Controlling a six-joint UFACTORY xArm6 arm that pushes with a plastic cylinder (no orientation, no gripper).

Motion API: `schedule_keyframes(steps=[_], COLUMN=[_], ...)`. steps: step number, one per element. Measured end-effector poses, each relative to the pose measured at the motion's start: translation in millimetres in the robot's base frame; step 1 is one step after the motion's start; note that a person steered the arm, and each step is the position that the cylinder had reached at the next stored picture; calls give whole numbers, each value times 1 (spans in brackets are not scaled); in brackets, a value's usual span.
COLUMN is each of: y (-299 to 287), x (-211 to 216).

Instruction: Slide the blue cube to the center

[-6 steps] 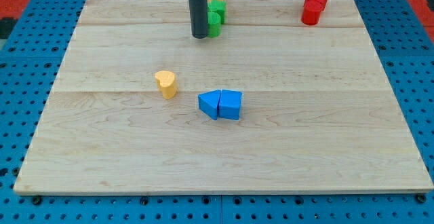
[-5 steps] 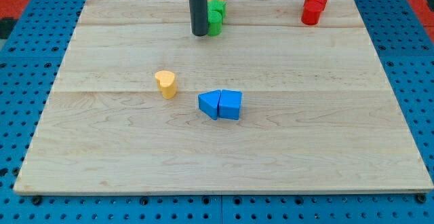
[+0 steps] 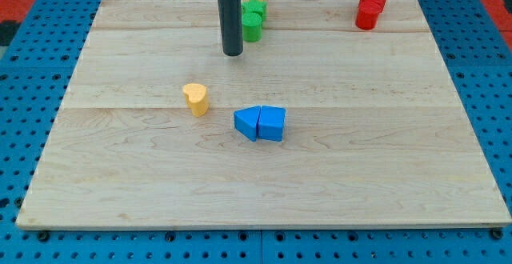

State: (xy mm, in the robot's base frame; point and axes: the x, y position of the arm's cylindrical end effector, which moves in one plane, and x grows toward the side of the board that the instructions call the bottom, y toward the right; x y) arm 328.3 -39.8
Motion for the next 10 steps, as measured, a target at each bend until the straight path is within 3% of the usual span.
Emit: schedule_keyframes(steps=[3, 5, 6, 7, 8, 9, 10], y=[14, 125, 139, 80, 29, 51, 64], x=[0, 90, 168, 183, 132, 126, 191])
